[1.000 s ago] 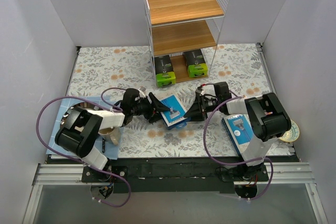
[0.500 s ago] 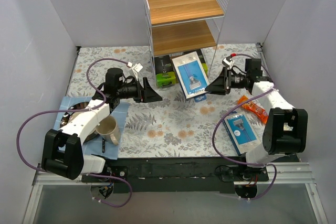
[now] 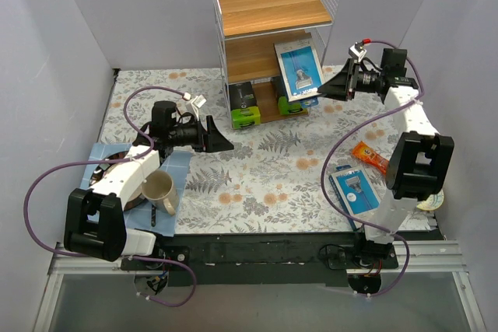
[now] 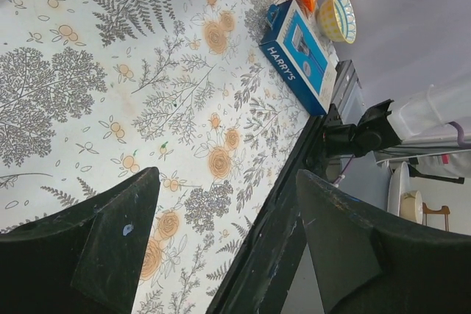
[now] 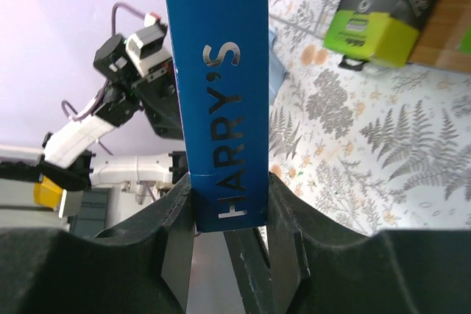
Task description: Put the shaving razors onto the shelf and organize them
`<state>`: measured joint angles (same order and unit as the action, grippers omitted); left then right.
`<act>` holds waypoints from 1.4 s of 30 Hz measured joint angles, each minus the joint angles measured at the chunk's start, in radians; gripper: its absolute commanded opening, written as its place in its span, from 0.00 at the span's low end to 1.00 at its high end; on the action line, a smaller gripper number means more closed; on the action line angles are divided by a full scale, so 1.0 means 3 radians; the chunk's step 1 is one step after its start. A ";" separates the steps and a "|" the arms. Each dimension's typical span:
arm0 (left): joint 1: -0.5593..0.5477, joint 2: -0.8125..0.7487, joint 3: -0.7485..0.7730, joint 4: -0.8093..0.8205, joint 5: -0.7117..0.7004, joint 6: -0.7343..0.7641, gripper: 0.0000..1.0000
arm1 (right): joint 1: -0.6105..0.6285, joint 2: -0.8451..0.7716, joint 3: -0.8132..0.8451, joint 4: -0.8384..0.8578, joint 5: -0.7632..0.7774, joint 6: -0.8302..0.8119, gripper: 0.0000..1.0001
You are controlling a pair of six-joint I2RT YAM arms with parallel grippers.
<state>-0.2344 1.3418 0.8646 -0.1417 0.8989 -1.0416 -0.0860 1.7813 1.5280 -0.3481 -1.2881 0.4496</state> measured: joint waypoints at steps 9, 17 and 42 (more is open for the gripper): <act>0.0093 0.0041 -0.0004 -0.0141 -0.0018 0.0179 0.75 | 0.0003 0.0615 0.0707 0.0128 0.0093 0.0272 0.30; 0.0118 0.0118 -0.0004 -0.0233 -0.0097 0.0267 0.76 | 0.0004 0.0749 0.0839 0.0308 0.0168 0.0577 0.53; 0.0146 0.0126 -0.0085 -0.0175 -0.0134 0.0253 0.76 | -0.0043 0.0558 0.0565 0.0483 0.0329 0.0842 0.49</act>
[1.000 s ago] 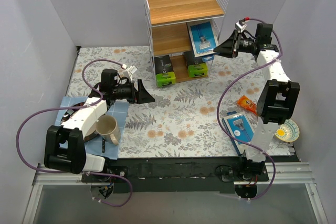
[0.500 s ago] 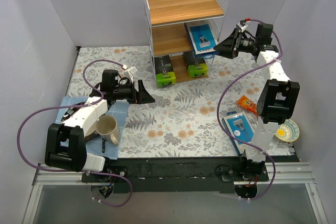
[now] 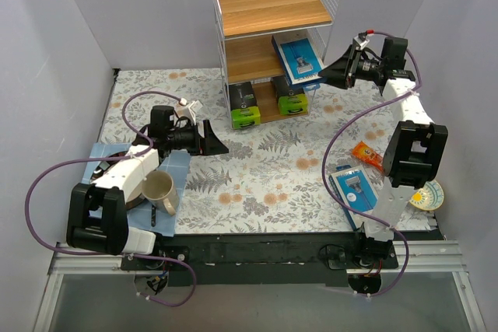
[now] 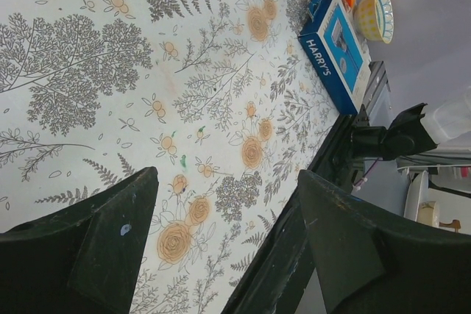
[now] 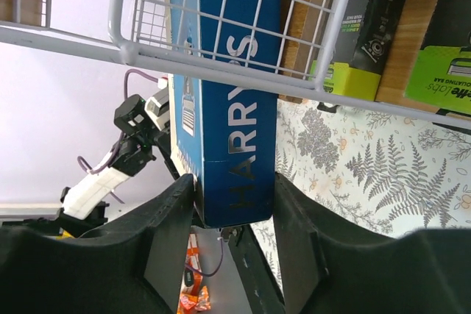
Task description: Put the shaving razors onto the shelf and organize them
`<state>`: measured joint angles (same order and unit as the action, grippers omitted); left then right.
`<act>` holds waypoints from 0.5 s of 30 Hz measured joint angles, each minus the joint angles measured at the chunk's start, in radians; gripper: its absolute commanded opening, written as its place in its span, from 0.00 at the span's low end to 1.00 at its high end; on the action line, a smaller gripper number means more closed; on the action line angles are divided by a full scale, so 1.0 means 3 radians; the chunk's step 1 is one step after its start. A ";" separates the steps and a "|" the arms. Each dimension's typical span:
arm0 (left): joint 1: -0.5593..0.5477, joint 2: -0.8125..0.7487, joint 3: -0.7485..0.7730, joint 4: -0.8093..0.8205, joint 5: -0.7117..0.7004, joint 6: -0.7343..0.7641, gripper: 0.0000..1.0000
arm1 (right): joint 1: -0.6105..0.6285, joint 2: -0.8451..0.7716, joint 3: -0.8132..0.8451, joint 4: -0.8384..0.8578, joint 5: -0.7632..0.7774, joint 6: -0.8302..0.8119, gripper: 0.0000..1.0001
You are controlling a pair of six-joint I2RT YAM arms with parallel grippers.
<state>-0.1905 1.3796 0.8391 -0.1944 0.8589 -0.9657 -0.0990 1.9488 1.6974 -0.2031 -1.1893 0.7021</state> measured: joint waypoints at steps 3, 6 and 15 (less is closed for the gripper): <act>0.0031 -0.0013 -0.0027 0.0000 0.0001 -0.0001 0.76 | 0.0000 -0.0010 0.0000 0.0041 0.0000 0.0065 0.46; 0.0061 -0.0020 -0.0046 -0.0006 0.0001 0.0003 0.76 | -0.0004 -0.0011 0.0006 0.0092 0.0004 0.0122 0.43; 0.0130 -0.0023 -0.0046 -0.0084 0.0000 0.0065 0.76 | -0.0032 -0.0013 0.0015 0.0164 0.0041 0.0292 0.39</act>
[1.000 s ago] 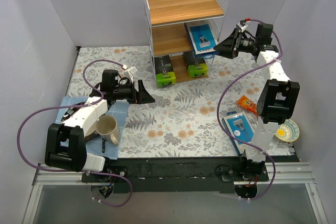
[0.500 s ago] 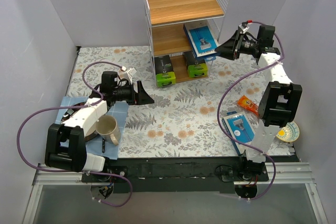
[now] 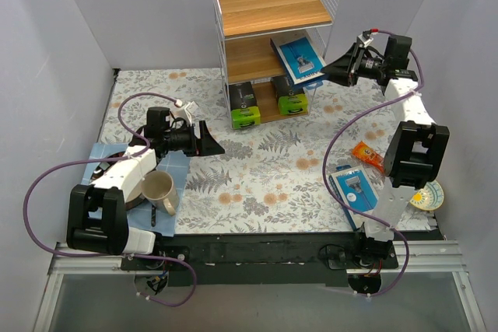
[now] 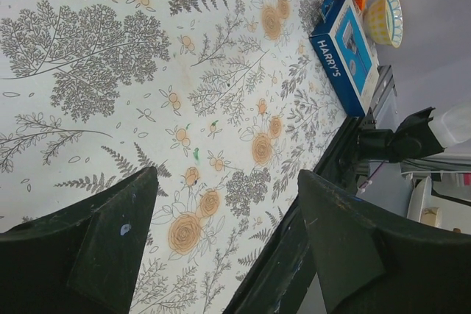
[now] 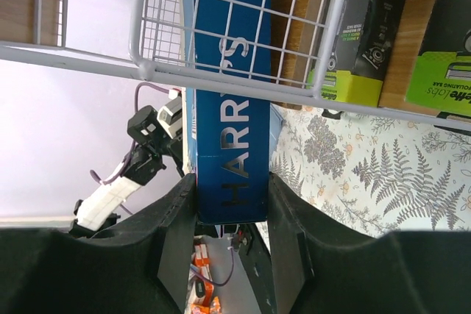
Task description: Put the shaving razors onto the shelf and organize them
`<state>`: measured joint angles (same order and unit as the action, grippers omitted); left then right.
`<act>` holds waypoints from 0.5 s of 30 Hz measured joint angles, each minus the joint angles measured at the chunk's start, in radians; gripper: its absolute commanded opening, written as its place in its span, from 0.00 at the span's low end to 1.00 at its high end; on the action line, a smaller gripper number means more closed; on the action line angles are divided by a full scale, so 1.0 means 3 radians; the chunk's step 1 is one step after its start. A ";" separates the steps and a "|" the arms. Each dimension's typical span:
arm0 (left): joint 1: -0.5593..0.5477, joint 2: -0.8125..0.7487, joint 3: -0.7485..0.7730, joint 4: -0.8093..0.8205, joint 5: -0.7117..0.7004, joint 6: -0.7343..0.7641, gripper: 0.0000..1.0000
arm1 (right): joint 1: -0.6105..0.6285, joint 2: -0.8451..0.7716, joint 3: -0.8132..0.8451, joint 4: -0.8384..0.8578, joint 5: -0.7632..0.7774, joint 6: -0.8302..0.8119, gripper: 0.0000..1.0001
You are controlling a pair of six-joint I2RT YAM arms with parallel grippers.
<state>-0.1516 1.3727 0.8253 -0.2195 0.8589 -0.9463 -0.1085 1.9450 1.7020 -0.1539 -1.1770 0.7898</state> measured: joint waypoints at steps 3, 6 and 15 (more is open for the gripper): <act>0.0038 0.0000 0.0000 -0.0043 -0.0006 0.0046 0.76 | -0.0047 -0.0014 -0.0006 0.0005 0.0018 0.0056 0.37; 0.0071 0.0000 0.0001 -0.0083 -0.0018 0.0100 0.76 | -0.0100 -0.0066 -0.0079 0.0043 0.0015 0.0125 0.37; 0.0107 0.0001 0.0053 -0.0267 -0.0067 0.0295 0.81 | -0.0142 -0.0361 -0.0427 0.0097 0.0136 0.0254 0.46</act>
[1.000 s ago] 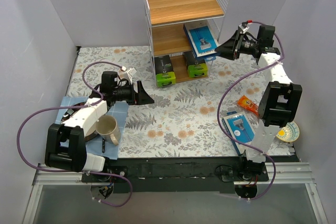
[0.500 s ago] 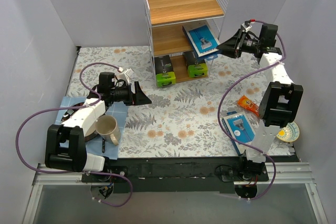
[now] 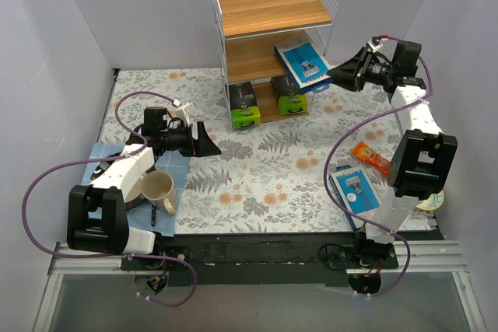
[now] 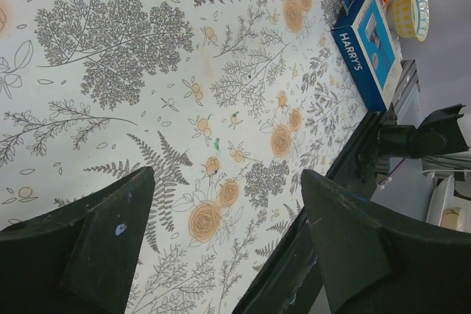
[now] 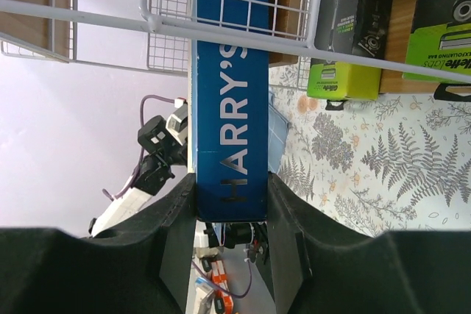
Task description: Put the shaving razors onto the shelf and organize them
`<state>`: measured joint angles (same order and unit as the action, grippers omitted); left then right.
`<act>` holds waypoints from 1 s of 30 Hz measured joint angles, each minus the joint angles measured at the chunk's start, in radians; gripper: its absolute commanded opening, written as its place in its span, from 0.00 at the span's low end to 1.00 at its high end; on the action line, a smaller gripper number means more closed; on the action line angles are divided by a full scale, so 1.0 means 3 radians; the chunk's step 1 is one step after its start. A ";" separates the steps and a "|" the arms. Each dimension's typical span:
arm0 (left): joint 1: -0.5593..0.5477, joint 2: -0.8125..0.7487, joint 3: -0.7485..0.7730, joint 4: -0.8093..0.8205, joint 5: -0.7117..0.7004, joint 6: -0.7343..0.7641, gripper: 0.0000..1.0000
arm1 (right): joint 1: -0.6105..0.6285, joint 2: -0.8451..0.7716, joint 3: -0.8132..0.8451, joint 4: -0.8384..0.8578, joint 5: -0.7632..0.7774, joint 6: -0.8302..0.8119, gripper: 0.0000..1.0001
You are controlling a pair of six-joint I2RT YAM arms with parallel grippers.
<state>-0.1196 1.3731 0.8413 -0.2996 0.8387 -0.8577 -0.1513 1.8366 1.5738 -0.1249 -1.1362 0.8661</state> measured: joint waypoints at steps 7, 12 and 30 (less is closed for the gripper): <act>0.0000 0.0041 0.0094 -0.0078 -0.0024 0.0103 0.00 | 0.0045 -0.0047 -0.0008 -0.0018 0.0118 0.0045 0.45; -0.0013 0.0047 0.0240 -0.0197 -0.0020 0.0237 0.00 | 0.0070 -0.0047 0.0003 -0.0003 0.0181 0.0072 0.44; -0.2195 0.0921 0.2154 0.0523 -0.2305 0.0992 0.00 | 0.0075 0.0001 0.0098 -0.0009 0.0189 -0.0161 0.45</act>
<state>-0.7780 1.6493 1.4876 -0.1429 0.1471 -0.5602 -0.1287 1.8370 1.6032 -0.1276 -1.0794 0.8177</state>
